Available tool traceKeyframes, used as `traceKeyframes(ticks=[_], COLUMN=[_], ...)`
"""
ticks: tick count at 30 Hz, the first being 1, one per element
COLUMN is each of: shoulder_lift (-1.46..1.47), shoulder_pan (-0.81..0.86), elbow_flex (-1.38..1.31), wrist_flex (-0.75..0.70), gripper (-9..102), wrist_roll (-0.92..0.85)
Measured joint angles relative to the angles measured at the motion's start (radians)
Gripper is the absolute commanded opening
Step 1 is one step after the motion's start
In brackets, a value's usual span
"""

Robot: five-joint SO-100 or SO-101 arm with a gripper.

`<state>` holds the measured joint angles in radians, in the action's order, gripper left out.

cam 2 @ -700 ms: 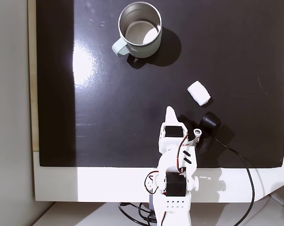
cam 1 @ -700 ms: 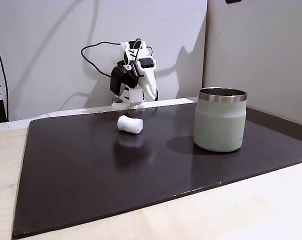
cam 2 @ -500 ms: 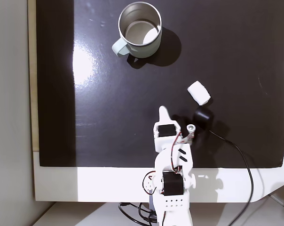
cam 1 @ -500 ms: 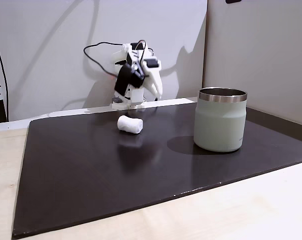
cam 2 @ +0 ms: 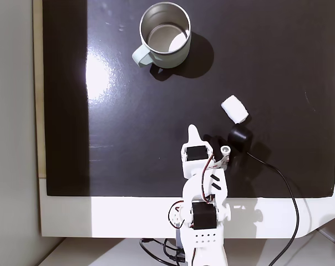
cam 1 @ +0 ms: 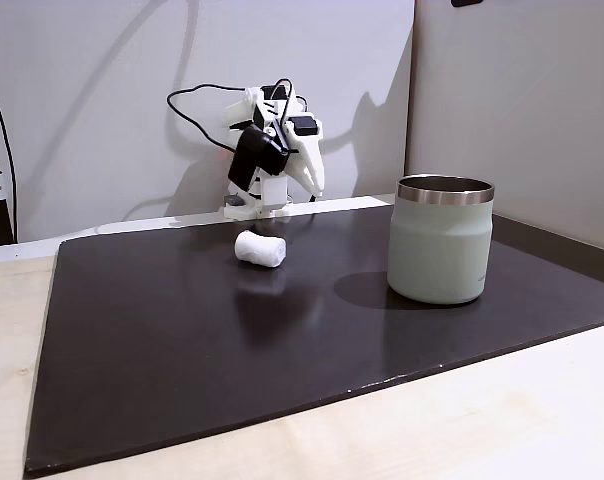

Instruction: Grasp a gauze and put it in the cup.

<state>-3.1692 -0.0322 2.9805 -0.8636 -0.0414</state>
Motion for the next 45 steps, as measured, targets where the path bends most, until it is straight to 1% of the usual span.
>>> traceKeyframes(ticks=[5,8,14,18,19,24,26,31,35,40,45], shoulder_lift=[0.000,0.041,0.347,0.494,0.534,0.746,0.831,1.040,1.154,1.252,1.341], shoulder_pan=[-0.008,0.000,0.061,0.100,0.120,0.179,0.210,0.245,0.272,0.282,0.282], elbow_flex=[-0.015,-0.089,-0.327,-0.445,-0.477,-0.635,-0.695,-0.838,-0.923,-0.985,-1.008], wrist_flex=[0.002,-0.012,-0.018,-0.029,-0.037,-0.097,-0.130,-0.216,-0.276,-0.321,-0.337], gripper=[0,0,0,1,2,16,20,24,27,31,33], wrist_roll=[0.011,0.037,0.158,0.212,0.229,0.327,0.367,0.437,0.469,0.489,0.495])
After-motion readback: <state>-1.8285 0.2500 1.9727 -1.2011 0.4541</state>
